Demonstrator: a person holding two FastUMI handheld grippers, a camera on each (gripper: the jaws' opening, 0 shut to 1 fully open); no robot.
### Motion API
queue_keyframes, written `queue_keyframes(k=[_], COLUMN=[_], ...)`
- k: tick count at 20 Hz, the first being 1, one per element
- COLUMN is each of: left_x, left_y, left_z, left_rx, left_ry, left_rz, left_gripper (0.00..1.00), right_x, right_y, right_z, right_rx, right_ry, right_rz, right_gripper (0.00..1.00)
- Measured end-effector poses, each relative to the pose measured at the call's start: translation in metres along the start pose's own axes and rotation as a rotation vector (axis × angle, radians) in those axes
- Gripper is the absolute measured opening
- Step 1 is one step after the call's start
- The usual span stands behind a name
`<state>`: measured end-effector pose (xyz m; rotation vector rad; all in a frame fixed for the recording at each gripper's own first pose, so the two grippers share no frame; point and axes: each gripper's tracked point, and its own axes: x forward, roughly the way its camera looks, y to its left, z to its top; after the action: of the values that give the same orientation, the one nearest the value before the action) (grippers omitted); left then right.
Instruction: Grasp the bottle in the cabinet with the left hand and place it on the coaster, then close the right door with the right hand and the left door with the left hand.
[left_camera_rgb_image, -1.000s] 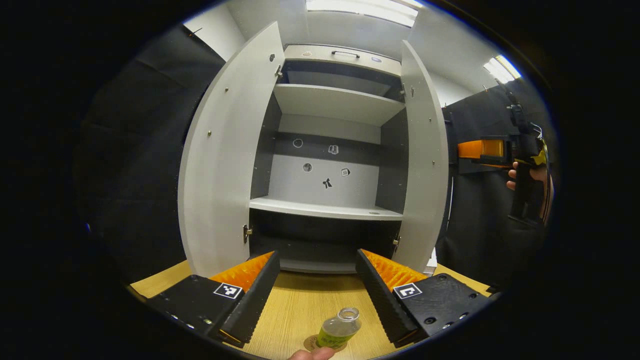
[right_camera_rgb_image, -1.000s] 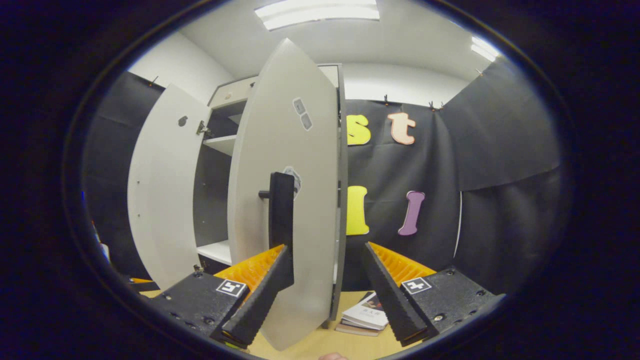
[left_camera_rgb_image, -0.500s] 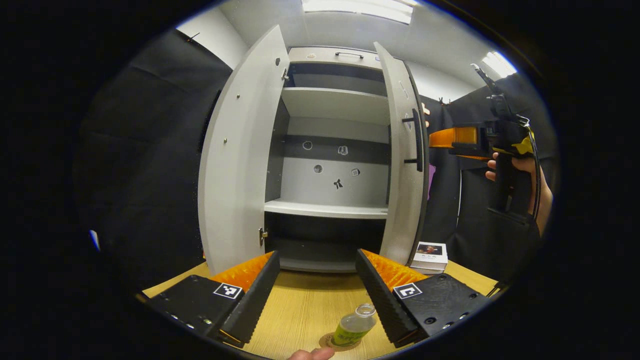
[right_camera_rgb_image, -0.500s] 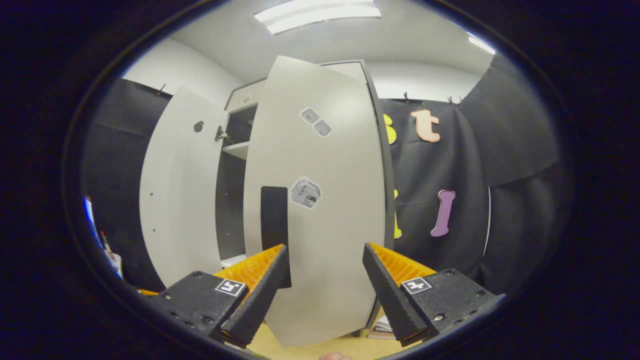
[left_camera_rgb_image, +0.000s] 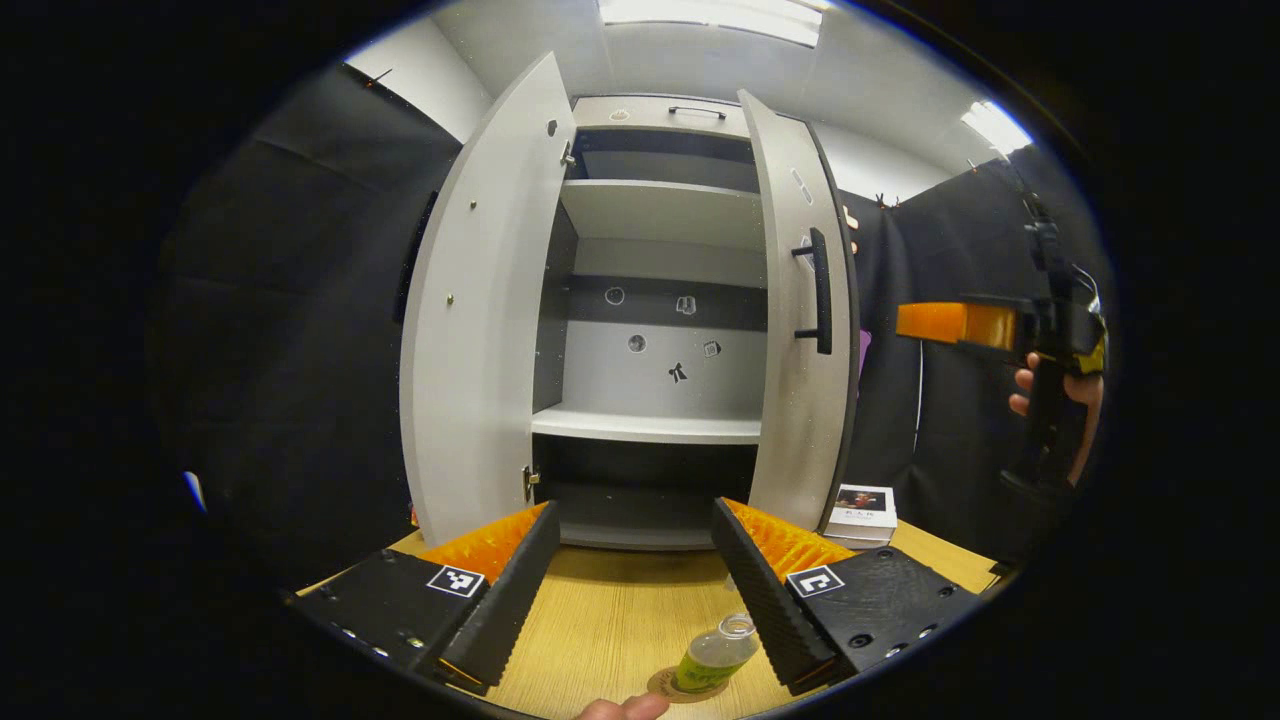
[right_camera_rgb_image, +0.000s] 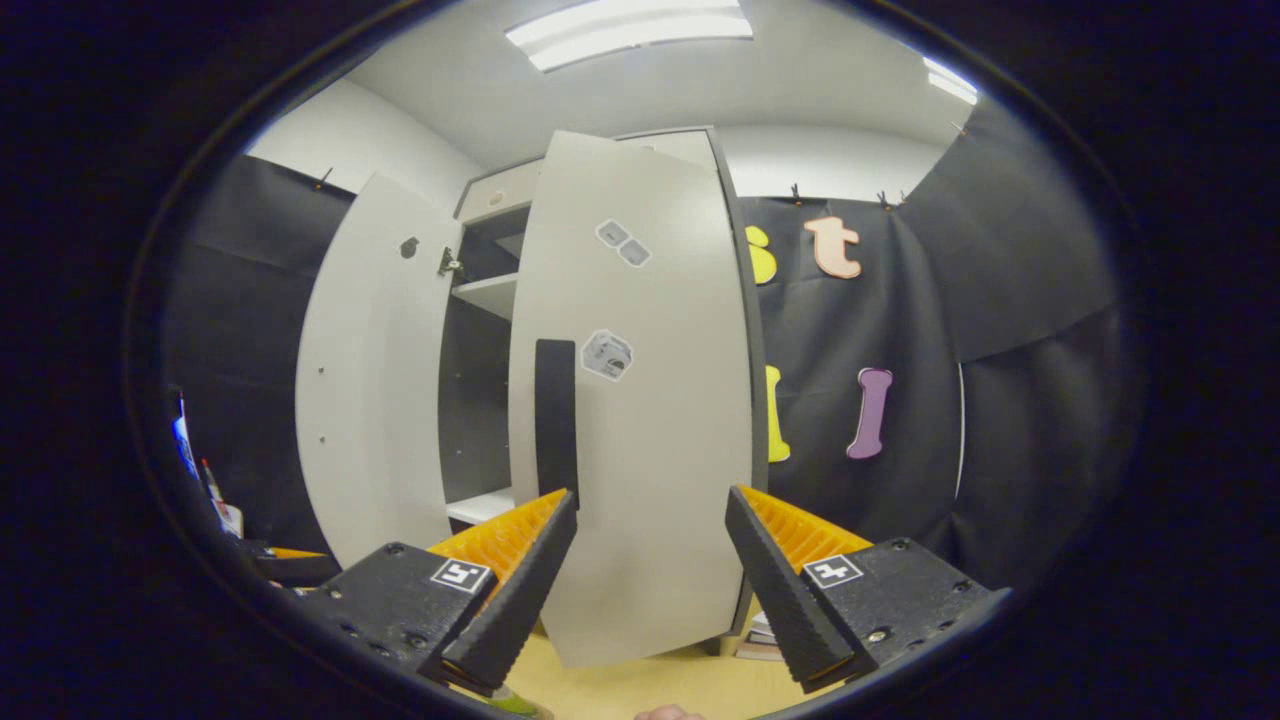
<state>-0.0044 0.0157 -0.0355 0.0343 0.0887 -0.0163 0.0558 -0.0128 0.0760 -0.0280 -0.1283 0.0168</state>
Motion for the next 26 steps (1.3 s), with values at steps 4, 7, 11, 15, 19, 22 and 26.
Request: queue_keyframes(k=[4, 7, 11, 15, 19, 22, 26], left_x=[0.005, 0.007, 0.007, -0.011, -0.011, 0.01, 0.042], left_y=[-0.009, -0.008, 0.025, 0.113, 0.208, 0.256, 0.277], left_z=[-0.004, -0.002, 0.032, 0.07, 0.096, 0.113, 0.128], left_rx=[-0.06, -0.09, -0.14, -0.123, -0.064, -0.068, -0.041], left_ry=[0.023, 0.026, -0.054, -0.132, -0.165, -0.168, -0.19], left_rz=[-0.021, -0.015, 0.078, 0.274, 0.459, 0.531, 0.548], left_gripper=[0.94, 0.94, 0.94, 0.94, 0.95, 0.95, 0.95], right_x=[-0.036, -0.057, -0.066, -0.063, -0.065, -0.068, -0.069], right_y=[0.007, -0.005, -0.013, -0.018, -0.016, -0.019, -0.032], right_z=[-0.035, -0.069, -0.09, -0.094, -0.104, -0.104, -0.102], right_rx=[0.061, 0.051, 0.048, 0.101, 0.105, 0.101, 0.098], right_ry=[0.021, 0.063, 0.112, 0.128, 0.168, 0.179, 0.176], right_rz=[0.021, -0.045, -0.084, -0.093, -0.083, -0.085, -0.118], right_gripper=[1.0, 0.99, 0.94, 0.99, 0.99, 0.94, 0.99])
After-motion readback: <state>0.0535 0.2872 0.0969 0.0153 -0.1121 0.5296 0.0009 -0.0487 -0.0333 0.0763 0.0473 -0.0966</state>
